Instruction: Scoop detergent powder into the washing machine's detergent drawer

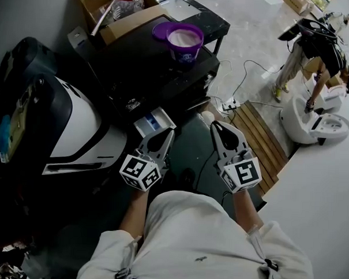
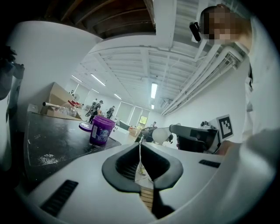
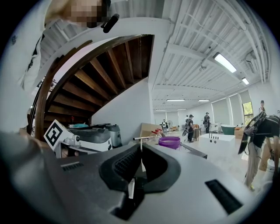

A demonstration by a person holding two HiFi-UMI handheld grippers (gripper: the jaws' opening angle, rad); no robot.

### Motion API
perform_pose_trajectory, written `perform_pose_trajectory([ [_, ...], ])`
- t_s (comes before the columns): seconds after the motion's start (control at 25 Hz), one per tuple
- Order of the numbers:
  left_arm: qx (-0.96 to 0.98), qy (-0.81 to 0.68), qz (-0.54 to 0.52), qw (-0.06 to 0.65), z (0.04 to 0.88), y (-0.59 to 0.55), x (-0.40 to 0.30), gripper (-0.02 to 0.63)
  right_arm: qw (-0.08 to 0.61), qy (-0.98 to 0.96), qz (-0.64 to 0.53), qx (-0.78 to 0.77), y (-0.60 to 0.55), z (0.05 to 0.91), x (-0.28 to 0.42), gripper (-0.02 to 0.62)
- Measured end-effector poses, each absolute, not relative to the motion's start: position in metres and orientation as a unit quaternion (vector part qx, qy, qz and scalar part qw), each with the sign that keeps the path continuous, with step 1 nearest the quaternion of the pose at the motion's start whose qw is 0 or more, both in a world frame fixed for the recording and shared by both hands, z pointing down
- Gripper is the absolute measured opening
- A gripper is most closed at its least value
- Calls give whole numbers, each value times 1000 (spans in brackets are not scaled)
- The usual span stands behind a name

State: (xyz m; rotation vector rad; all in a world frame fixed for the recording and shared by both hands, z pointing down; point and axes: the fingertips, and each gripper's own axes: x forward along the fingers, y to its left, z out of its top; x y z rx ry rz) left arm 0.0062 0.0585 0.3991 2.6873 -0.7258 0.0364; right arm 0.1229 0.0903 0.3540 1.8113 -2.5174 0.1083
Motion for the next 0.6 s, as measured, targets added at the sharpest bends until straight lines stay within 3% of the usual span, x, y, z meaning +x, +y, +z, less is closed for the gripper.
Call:
perform_pose_trajectory([
  [0.6, 959, -208, 15, 190, 396, -10, -12, 21, 34, -780, 34, 623, 32, 342, 101, 14],
])
